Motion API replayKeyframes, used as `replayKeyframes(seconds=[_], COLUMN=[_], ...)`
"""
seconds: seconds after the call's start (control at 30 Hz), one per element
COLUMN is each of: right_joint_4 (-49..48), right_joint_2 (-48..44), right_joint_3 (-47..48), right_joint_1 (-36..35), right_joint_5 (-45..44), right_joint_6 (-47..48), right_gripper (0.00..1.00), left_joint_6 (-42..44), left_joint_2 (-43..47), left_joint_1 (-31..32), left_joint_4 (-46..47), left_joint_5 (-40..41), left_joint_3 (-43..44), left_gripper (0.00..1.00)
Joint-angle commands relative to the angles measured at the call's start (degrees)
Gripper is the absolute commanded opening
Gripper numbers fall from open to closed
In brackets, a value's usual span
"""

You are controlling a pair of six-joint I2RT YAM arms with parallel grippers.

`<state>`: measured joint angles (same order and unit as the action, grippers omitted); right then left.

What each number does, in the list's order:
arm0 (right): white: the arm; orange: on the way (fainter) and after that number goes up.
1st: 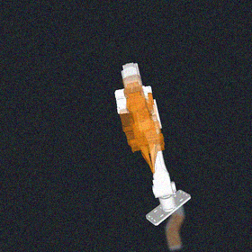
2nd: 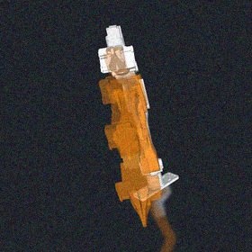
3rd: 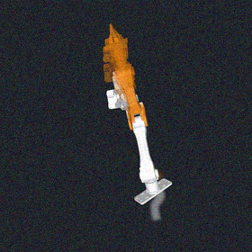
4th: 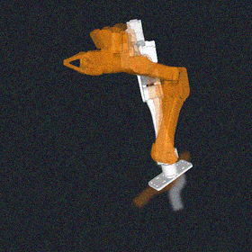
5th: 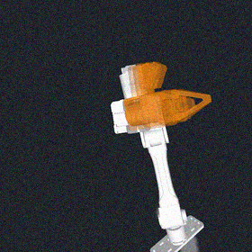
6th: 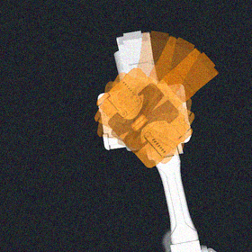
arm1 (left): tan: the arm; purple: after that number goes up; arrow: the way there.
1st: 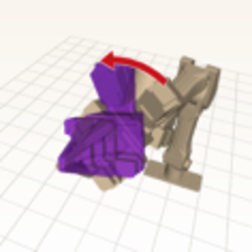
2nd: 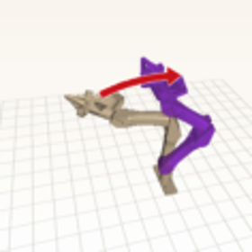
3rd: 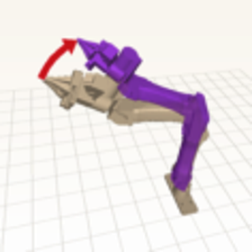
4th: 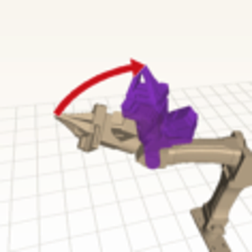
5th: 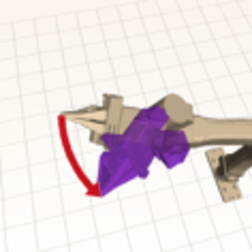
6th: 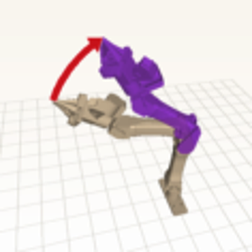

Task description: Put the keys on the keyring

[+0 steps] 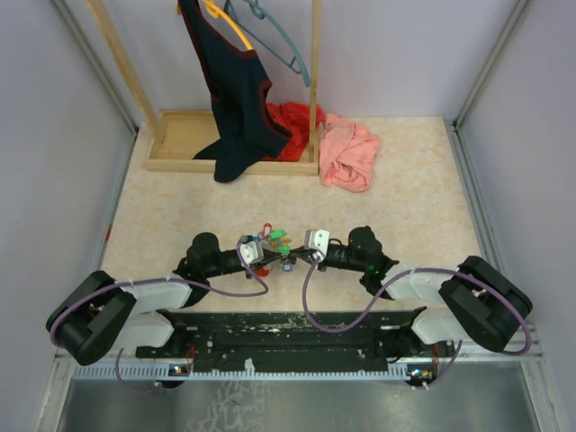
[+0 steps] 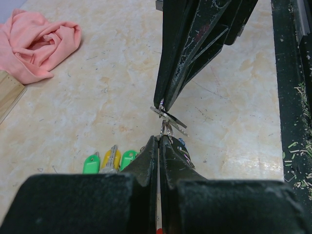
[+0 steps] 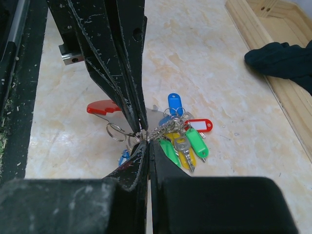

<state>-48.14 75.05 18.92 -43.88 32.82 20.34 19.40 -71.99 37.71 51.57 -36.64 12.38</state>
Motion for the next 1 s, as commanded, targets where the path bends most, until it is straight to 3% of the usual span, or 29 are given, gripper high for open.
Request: replayKeyframes(seconds=[0.0,0.97], right_joint_4=[-1.7,-0.4], right_joint_2=[-1.4,-0.9], right_joint_3=[1.9,2.4], right_joint_1=[-0.7,-0.7], right_joint_5=[-0.2,0.7], right_joint_6=[-0.7,-0.4], right_gripper=[0.00,0.00], left_joint_6=[-0.1,-0.2], left_joint_2=[0.1,0.4], left_joint_1=[-0.4,-0.4], left_joint_4=[2.9,3.3], left_joint_5=[0.2,0.6], left_joint_3=[0.6,0.5], left_gripper=[0.01,0.01])
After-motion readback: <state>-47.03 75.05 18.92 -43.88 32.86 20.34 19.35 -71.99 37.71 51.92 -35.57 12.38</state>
